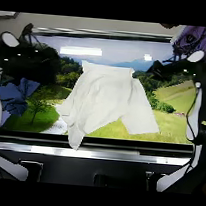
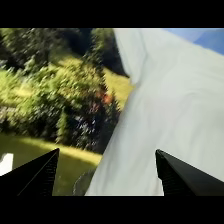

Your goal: Fold the clothes and pants, and hang the long-sleeved shirts on hangers.

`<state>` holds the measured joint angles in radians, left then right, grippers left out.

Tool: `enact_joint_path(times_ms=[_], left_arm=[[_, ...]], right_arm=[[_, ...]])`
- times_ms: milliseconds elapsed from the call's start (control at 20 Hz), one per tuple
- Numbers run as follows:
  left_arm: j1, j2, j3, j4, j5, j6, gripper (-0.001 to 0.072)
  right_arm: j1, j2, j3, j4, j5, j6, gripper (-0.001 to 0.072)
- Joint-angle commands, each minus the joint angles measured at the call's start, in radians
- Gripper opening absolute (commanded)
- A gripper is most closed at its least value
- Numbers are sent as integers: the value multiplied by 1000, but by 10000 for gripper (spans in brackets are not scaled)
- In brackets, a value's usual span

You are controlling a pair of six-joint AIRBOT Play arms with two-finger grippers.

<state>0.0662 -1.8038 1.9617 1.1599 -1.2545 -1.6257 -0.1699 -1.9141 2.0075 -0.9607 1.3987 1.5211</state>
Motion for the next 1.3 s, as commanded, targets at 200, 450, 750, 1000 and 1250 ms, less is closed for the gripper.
enact_joint_path(times_ms=[200, 450, 750, 1000, 1250], left_arm=[[108, 438, -640, 52, -95, -31, 713], [107, 622, -943, 52, -62, -59, 712], [107, 608, -961, 42, -56, -59, 713], [117, 608, -972, 10, -117, -125, 713], [116, 690, -1279, -113, -76, -83, 714]], right_arm=[[-181, 56, -286, 7, 126, -159, 490], [-180, 24, -418, 6, 40, -198, 489], [-180, -49, -427, 129, 27, -227, 478], [-154, -68, -430, 168, 16, -227, 437], [-84, -76, -430, 168, 20, -245, 36]])
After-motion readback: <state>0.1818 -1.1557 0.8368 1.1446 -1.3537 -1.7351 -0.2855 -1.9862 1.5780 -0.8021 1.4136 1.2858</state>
